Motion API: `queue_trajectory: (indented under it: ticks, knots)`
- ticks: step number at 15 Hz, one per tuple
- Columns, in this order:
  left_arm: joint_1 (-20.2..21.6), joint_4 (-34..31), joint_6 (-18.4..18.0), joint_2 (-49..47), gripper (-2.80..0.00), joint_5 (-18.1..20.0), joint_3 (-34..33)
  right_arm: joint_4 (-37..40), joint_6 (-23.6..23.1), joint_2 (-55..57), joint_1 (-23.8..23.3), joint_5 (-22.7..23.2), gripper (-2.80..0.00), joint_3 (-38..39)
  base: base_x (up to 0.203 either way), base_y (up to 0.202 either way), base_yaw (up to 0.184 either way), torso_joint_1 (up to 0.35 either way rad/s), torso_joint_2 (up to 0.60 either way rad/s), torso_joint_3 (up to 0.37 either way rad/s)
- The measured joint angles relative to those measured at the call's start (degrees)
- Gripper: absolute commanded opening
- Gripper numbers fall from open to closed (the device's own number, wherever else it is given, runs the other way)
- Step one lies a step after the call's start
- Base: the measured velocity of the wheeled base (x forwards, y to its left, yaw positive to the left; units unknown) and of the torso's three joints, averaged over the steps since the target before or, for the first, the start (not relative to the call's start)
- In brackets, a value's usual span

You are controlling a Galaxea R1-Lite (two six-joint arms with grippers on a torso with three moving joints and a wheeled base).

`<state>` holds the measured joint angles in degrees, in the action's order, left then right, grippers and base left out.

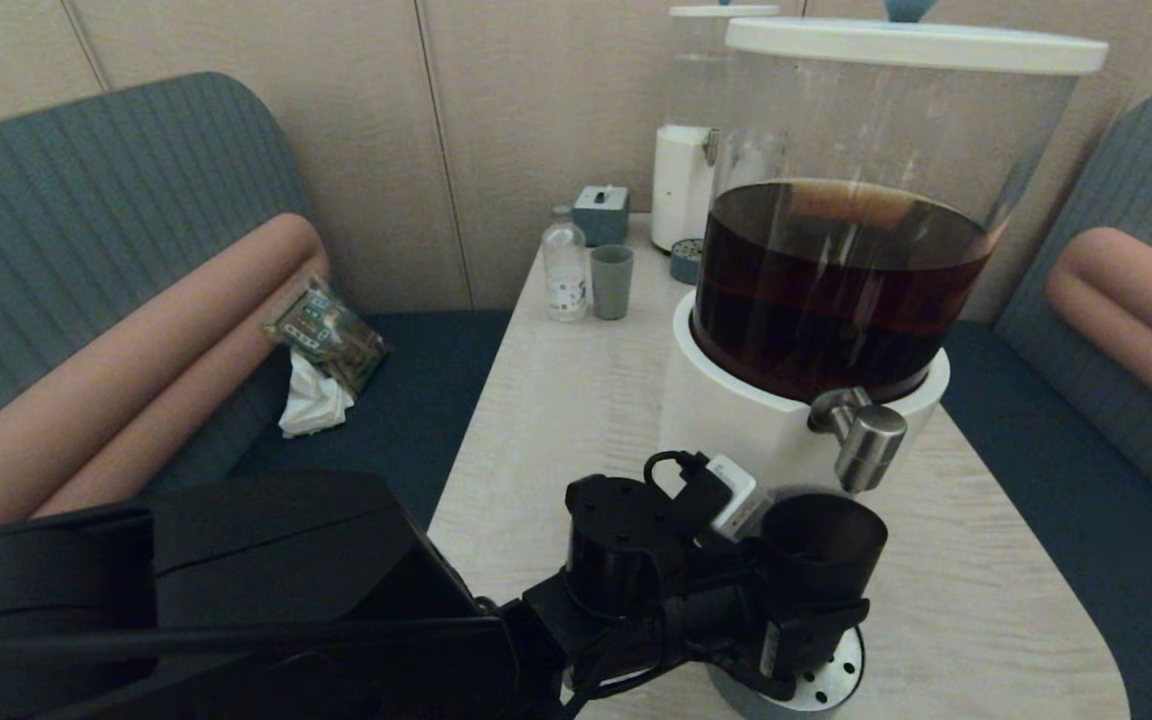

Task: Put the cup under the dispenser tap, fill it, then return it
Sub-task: Place the cup next to the water dispenser

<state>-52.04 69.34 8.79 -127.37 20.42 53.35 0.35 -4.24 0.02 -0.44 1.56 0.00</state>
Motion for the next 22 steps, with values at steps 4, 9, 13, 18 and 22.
queue_trajectory:
  ticks: [4, 9, 13, 18, 22]
  knots:
    - [-0.3, 0.4, -0.2, 0.6, -2.8, -0.2, -1.7, 0.0, 0.0, 0.0, 0.0, 0.0, -2.8, 0.0, 0.0, 0.0, 0.0, 0.0, 0.0, 0.0]
    - [-0.4, 0.5, -0.1, 3.2, -2.8, -1.3, -4.8, 0.0, 0.0, 0.0, 0.0, 0.0, -2.8, 0.0, 0.0, 0.0, 0.0, 0.0, 0.0, 0.0]
    - [-0.3, 0.8, -0.2, 5.6, -2.8, -2.5, -7.8, 0.0, 0.0, 0.0, 0.0, 0.0, -2.8, 0.0, 0.0, 0.0, 0.0, 0.0, 0.0, 0.0]
    - [0.1, 0.8, 0.1, 9.0, -2.8, -4.2, -10.8, 0.0, 0.0, 0.0, 0.0, 0.0, -2.8, 0.0, 0.0, 0.0, 0.0, 0.0, 0.0, 0.0]
    - [0.9, 0.9, 0.5, 12.0, -2.8, -6.7, -13.7, 0.0, 0.0, 0.0, 0.0, 0.0, -2.8, 0.0, 0.0, 0.0, 0.0, 0.0, 0.0, 0.0]
